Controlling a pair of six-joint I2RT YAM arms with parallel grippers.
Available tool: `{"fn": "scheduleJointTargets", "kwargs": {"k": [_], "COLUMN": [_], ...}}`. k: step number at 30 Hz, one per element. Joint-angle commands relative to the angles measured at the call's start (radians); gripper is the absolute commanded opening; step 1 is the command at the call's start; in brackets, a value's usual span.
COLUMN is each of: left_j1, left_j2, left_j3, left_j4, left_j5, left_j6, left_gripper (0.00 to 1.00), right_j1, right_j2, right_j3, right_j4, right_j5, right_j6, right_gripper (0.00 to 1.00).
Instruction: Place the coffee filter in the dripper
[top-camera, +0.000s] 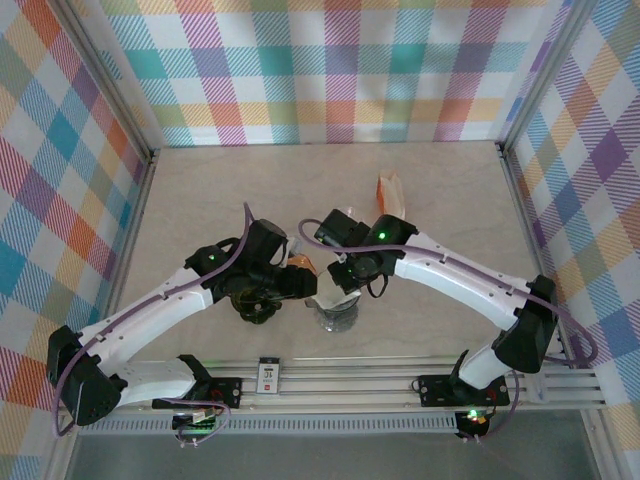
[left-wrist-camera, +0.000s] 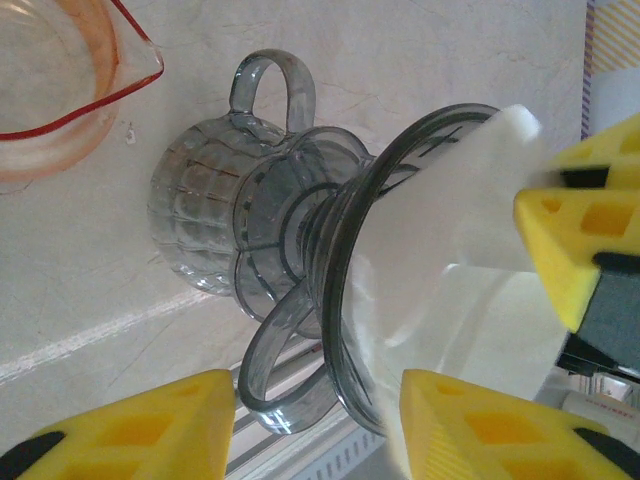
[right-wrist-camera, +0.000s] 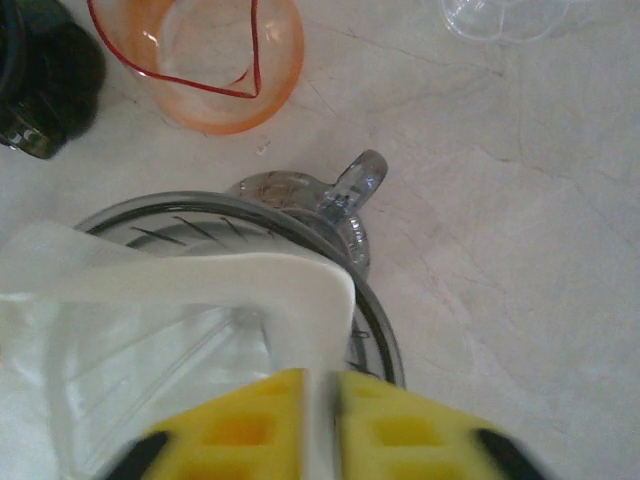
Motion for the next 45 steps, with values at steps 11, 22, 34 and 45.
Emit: {"fn": "scheduleJointTargets", "kwargs": {"k": [11,22,34,45], "left_j1": [-0.014,-0.014,-0.013,-0.014], "left_j2": [0.004,0.008,0.009,0.019], "left_j3": [-0.018,-0.029,-0.03,-0.033], "left_j4": [0.013,0.017,0.016,0.03], "left_j5": [0.009,0.002,-0.003,0.003], "left_j6": [-0.006,-0.006,-0.007,-0.01], "left_gripper": [0.45,0.45,0.45,0.45], "right_j1": [0.008,0.011,-0.011,-0.017], "right_j2": [-0.054,-0.112,-0.025,0.0], "right_j3": [-0.088,-0.185,-0.145,-0.238], "right_j4": [0.027,0.081,0.105,0.171], "right_j5": [0.038,0.022,0.028,0.031], "right_j6": [0.071,0.088,0.075,0.084], "right_gripper": [0.73,0.76,0.86,0.86]}}
